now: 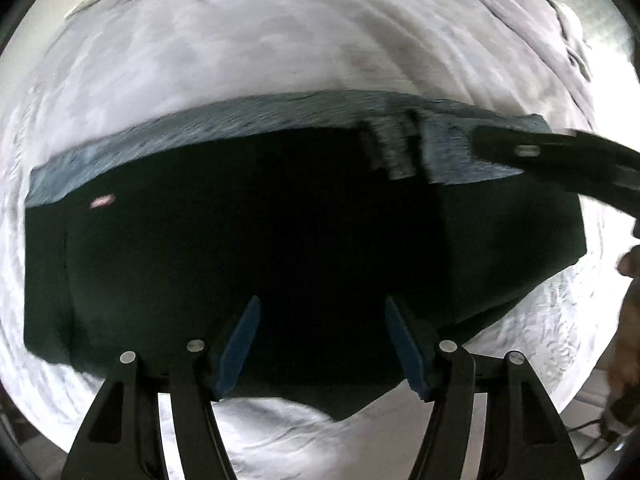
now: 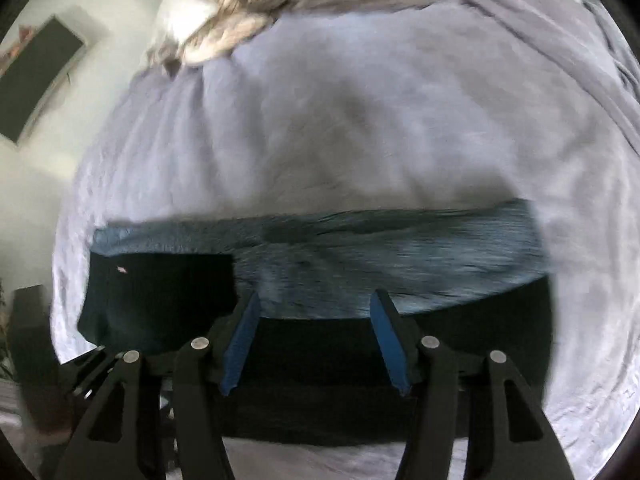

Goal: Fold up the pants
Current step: 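Open the right gripper and withdraw both grippers from the folded trousers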

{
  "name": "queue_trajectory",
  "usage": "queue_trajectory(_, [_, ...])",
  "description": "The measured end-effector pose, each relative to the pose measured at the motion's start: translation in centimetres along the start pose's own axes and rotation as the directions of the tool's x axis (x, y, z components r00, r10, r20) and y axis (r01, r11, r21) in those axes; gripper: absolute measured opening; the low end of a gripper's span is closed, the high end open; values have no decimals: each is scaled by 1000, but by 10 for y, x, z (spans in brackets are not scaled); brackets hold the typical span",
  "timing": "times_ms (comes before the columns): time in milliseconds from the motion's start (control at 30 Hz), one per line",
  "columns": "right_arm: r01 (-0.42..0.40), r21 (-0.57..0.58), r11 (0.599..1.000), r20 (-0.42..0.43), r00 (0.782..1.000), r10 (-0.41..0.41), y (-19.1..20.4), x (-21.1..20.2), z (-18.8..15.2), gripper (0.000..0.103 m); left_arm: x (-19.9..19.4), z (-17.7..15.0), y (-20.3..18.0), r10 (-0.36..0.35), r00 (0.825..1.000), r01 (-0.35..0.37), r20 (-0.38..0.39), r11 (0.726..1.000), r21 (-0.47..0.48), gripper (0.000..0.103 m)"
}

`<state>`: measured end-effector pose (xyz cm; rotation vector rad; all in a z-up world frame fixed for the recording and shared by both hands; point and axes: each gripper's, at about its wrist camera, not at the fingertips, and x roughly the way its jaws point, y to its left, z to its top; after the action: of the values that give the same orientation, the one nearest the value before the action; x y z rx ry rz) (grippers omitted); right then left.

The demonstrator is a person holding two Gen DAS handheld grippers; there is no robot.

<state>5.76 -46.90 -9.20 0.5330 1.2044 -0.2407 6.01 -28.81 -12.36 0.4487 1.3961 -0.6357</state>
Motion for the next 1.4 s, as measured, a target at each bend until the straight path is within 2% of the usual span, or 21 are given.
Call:
queue_trajectory(33, [16,-8,1000,-16,1000,-16,6,9,-1,54,-1,-3,7,9,1000,-9,0,1000,-11,66])
queue_trajectory(67, [37,-16,999,-33,999,-37,10,18,-5,34,-1,-5,12,15,1000,-15,0,1000,-17,66])
queue_trajectory(100, [34,-17,999,-53,998,-35,13,29,-6,8,-2,-7,18,18,1000,-18,-2,1000,-25,66])
queue_trajectory(200, [-38,60,997,-92,995,43,13,46,-7,7,-3,-15,34,18,1000,-18,-4,998,-57,66])
queue_trajectory(267, [-60,54,997,-94,993,65,18,43,-8,6,-2,-21,43,22,1000,-22,-9,997,-71,66])
queue_trajectory(300, [-114,52,992,-103,988,119,20,43,-6,6,-2,-23,47,26,1000,-27,-17,997,-75,66])
queue_trajectory(333, [-177,54,983,-121,976,183,26,46,-3,6,-1,-25,51,32,999,-33,-25,996,-78,66])
queue_trajectory(367, [-209,31,977,-138,968,211,32,44,-5,6,-1,-26,53,36,999,-38,-27,996,-80,66])
queue_trajectory(433, [-179,-54,982,-144,975,169,46,32,-12,6,-4,-29,60,56,998,-58,-29,995,-80,66])
queue_trajectory(500, [-155,-54,986,-126,981,147,47,19,-17,8,-6,-31,64,70,997,-72,-29,994,-79,66])
queue_trajectory(600, [-60,-38,997,-93,994,57,35,2,-19,22,-11,-36,69,73,997,-75,-26,994,-73,66])
queue_trajectory(700, [4,-6,1000,-118,993,-5,18,-1,-24,41,-13,-41,73,76,997,-78,-34,995,-64,66])
queue_trajectory(767, [46,16,999,-165,985,-43,8,9,-31,42,-15,-46,77,80,996,-82,-42,995,-58,66])
queue_trajectory(833, [49,43,998,-217,975,-39,0,20,-41,43,-16,-53,79,84,995,-86,-46,995,-56,66])
queue_trajectory(967, [13,27,1000,-228,974,-6,13,13,-54,45,-21,-65,81,92,994,-94,-53,994,-45,66])
queue_trajectory(1100, [-4,-14,1000,-241,970,0,30,3,-61,53,-25,-78,83,99,993,-101,-69,994,-32,66])
queue_trajectory(1200, [-16,11,1000,-245,969,18,32,-6,-66,54,-29,-83,78,96,993,-99,-67,995,-31,66])
queue_trajectory(1300, [-11,32,999,-253,967,18,34,-9,-73,61,-33,-91,81,86,994,-88,-66,996,-31,66])
queue_trajectory(1400, [-4,32,999,-261,965,12,37,-14,-82,61,-30,-87,74,82,994,-84,-72,996,-24,66])
